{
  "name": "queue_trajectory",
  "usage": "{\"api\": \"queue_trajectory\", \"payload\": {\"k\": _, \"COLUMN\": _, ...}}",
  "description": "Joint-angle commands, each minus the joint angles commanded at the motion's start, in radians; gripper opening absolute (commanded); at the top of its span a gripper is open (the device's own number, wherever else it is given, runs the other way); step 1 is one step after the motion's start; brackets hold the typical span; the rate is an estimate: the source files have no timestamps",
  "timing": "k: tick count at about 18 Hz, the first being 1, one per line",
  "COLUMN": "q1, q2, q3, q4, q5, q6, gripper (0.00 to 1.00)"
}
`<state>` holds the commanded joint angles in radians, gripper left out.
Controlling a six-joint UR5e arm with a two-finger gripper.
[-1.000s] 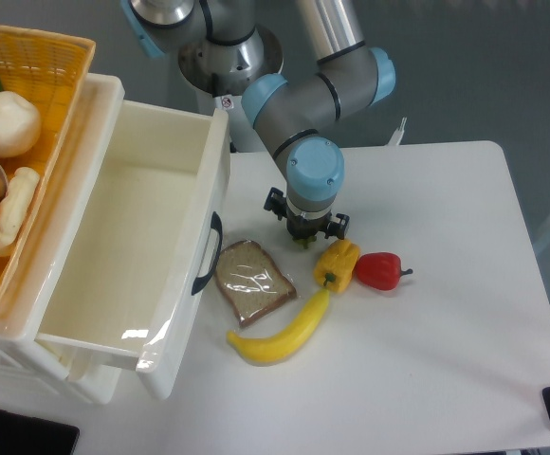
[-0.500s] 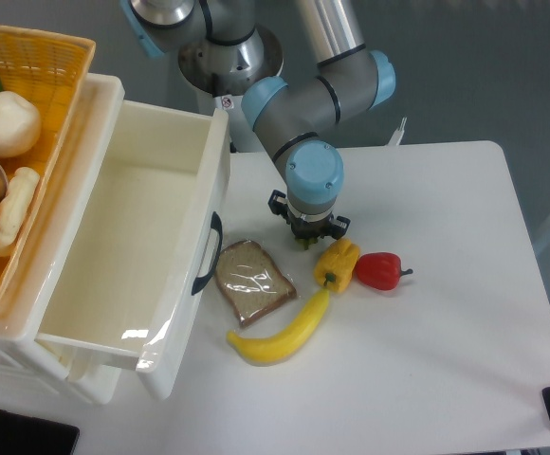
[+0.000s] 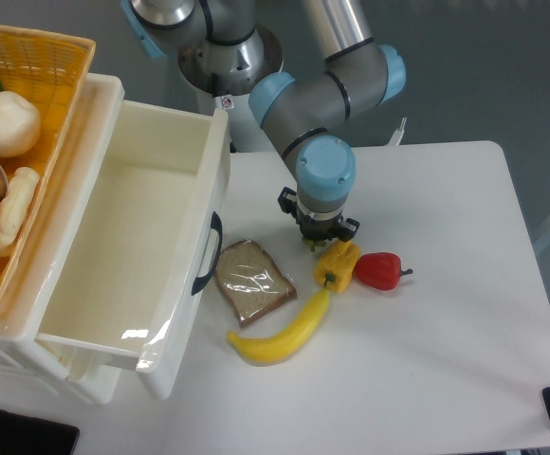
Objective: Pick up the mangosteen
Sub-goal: 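Lift the held mangosteen and carry it toward the red pepper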
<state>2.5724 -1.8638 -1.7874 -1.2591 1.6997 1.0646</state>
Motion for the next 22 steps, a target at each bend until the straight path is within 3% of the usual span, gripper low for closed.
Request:
{"api": "queue_trajectory", "payload": {"k": 2, "q1": 0.011, "q2": 0.000, "q3": 0.046, "q4": -0.025, "q5": -0.034, "q6": 0.000, "gripper": 0.17}}
{"api": "queue_trajectory", "payload": {"k": 7, "q1": 0.026, "q2": -0.006, "q3": 0.115, "q4": -0.014, "q5": -0.087, "q6": -0.002, "gripper": 0.16}}
{"api": "queue_trajectory", "payload": {"k": 8, "q1": 0.031, "q2": -0.011, "q3": 0.143, "q4": -0.013, "q5": -0.106, "q6": -0.002, "gripper": 0.09}}
{"api": "queue_trajectory", "payload": {"k": 11, "q1": 0.032, "q2": -0.035, "q3": 0.218, "q4": -0.006, "q5": -0.124, "q6": 0.002, "gripper": 0.06}}
{"api": "queue_trajectory", "payload": {"k": 12, "q1": 0.034, "q2": -0.047, "q3": 0.238, "q4": 0.001, "q5": -0.123, "q6": 0.009, "gripper": 0.01}}
{"api": "queue_trajectory", "payload": {"k": 15, "q1": 0.034, "q2": -0.078, "q3": 0.296, "q4": 0.015, "q5": -0.126, "q6": 0.113, "gripper": 0.00}}
{"api": "queue_trajectory", "payload": {"k": 22, "q1": 0.061, "q2": -0.077, "q3": 0.333, "q4": 0.021, "q5": -0.169, "q6": 0.277, "gripper": 0.00}}
